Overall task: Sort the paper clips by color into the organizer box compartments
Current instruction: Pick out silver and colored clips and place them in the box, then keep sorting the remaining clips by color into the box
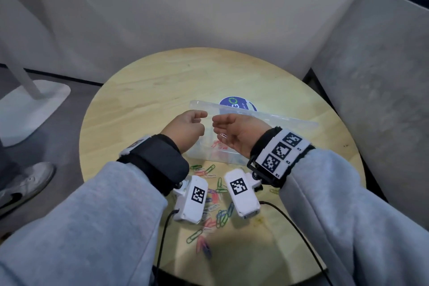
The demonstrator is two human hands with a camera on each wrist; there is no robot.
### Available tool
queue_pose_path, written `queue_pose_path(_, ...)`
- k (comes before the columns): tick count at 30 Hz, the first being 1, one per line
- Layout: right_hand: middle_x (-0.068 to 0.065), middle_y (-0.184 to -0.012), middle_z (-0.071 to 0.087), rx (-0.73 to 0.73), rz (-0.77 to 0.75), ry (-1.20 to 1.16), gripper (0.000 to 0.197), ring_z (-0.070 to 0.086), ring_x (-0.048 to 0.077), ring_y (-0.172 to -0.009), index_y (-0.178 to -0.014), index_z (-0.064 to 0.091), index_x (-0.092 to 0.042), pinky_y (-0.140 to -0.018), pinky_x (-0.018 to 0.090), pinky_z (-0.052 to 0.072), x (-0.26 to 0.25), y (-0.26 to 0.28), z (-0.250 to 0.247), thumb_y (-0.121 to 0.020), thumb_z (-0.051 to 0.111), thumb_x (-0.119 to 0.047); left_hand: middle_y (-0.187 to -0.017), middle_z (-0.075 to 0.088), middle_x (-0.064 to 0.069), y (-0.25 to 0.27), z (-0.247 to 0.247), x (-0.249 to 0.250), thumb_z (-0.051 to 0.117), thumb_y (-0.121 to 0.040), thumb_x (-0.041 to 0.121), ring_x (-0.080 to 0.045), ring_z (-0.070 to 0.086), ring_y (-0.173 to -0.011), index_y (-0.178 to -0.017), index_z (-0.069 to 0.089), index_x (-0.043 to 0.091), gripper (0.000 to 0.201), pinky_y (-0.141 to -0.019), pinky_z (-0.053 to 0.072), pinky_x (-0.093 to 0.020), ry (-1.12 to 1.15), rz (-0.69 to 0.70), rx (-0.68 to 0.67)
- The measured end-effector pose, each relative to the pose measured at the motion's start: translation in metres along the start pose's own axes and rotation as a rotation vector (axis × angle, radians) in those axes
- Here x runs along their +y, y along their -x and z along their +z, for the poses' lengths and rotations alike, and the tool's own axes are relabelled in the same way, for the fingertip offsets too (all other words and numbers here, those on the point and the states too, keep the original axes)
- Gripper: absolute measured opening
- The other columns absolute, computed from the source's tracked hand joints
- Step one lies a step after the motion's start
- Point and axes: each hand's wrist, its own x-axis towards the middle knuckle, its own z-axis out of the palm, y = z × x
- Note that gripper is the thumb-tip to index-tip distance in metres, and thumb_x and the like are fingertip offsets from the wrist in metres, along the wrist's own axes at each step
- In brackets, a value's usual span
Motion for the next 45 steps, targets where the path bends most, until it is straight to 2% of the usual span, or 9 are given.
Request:
queue_pose_path(2,0.01,-0.112,0.049,-0.001,-0.011,0.036,0.047,0.051,0.022,-0.123,-0.13,0.047,0.003,-0.077,0.019,0.046,-0.001,-0.005,0.007,-0.09,0.027,0.017,-0.137,0.048,-0.014,0.001,0.0,0.001,0.043,-0.086,-0.003,-0.032,0.05,-0.123,-0.115,0.055,0.024,0.041,-0.106,0.038,-0.04,0.006,0.019,0.003)
queue_pose_path(5,0.003,-0.103,0.051,-0.018,-0.026,0.158,0.046,0.049,0.015,-0.102,-0.131,0.048,-0.003,-0.073,0.017,0.044,0.004,-0.017,0.02,-0.091,0.031,0.012,-0.131,0.055,-0.009,0.002,-0.009,0.001,0.043,-0.088,-0.001,-0.019,0.055,-0.102,-0.12,0.057,0.021,0.04,-0.104,0.04,-0.038,-0.017,0.056,0.032)
queue_pose_path(10,-0.005,-0.114,0.053,-0.003,-0.116,0.478,0.048,0.054,0.014,-0.112,-0.126,0.054,-0.018,-0.088,0.031,0.046,0.014,-0.024,0.015,-0.088,0.038,0.007,-0.089,0.059,0.003,0.005,-0.034,-0.005,0.044,-0.086,0.009,-0.023,0.061,-0.091,-0.092,0.057,0.029,0.025,-0.096,0.05,-0.043,-0.214,0.046,0.104)
queue_pose_path(15,0.003,-0.09,0.057,-0.014,-0.142,0.178,0.032,0.059,0.015,-0.084,-0.087,0.056,-0.013,-0.077,0.026,0.05,0.009,-0.003,-0.005,-0.089,0.038,0.013,-0.071,0.054,0.004,0.019,-0.043,-0.006,0.048,-0.084,0.01,-0.02,0.056,-0.073,-0.075,0.054,0.028,0.021,-0.067,0.046,-0.028,-0.608,0.02,-0.09)
queue_pose_path(19,-0.001,-0.077,0.059,-0.019,-0.185,0.628,0.028,0.058,0.015,-0.07,-0.078,0.056,-0.022,-0.068,0.027,0.05,0.022,0.02,-0.016,-0.088,0.048,0.002,-0.073,0.054,0.004,0.025,-0.038,-0.013,0.055,-0.082,0.018,-0.019,0.051,-0.075,-0.076,0.055,0.021,0.007,-0.069,0.04,-0.025,-0.89,-0.004,-0.163)
queue_pose_path(23,-0.005,-0.102,0.063,-0.085,-0.188,1.345,0.025,0.054,0.012,-0.086,-0.101,0.062,-0.026,-0.082,0.023,0.045,0.041,0.031,-0.012,-0.089,0.045,-0.012,-0.064,0.052,0.009,0.031,-0.018,-0.025,0.055,-0.081,0.016,-0.017,0.051,-0.073,-0.074,0.055,0.022,0.009,-0.057,0.036,-0.022,-1.04,0.014,-0.254)
queue_pose_path(29,0.0,-0.134,0.044,-0.174,-0.231,1.66,0.064,0.049,0.023,-0.123,-0.138,0.039,-0.025,-0.099,0.037,0.045,0.065,0.012,-0.004,-0.081,0.06,-0.006,-0.071,0.051,0.01,0.034,0.005,-0.035,0.057,-0.083,0.019,-0.015,0.05,-0.077,-0.089,0.06,0.027,0.011,-0.051,0.032,-0.021,-1.16,0.011,-0.257)
queue_pose_path(34,0.005,-0.123,0.049,-0.24,-0.276,1.709,0.06,0.051,0.028,-0.118,-0.131,0.047,-0.022,-0.093,0.037,0.046,0.06,0.0,0.008,-0.077,0.063,-0.004,-0.103,0.067,-0.003,0.029,0.017,-0.042,0.067,-0.08,0.026,-0.022,0.061,-0.095,-0.102,0.065,0.018,0.023,-0.068,0.037,-0.025,-1.25,-0.022,-0.309)
queue_pose_path(45,0.008,-0.105,0.059,-0.167,-0.151,1.715,0.019,0.054,0.024,-0.091,-0.105,0.058,-0.012,-0.081,0.031,0.045,0.066,-0.003,0.003,-0.088,0.048,-0.009,-0.076,0.062,-0.001,0.029,0.006,-0.046,0.069,-0.074,0.022,-0.02,0.055,-0.071,-0.08,0.07,0.015,0.009,-0.066,0.044,-0.026,-1.15,-0.166,-0.324)
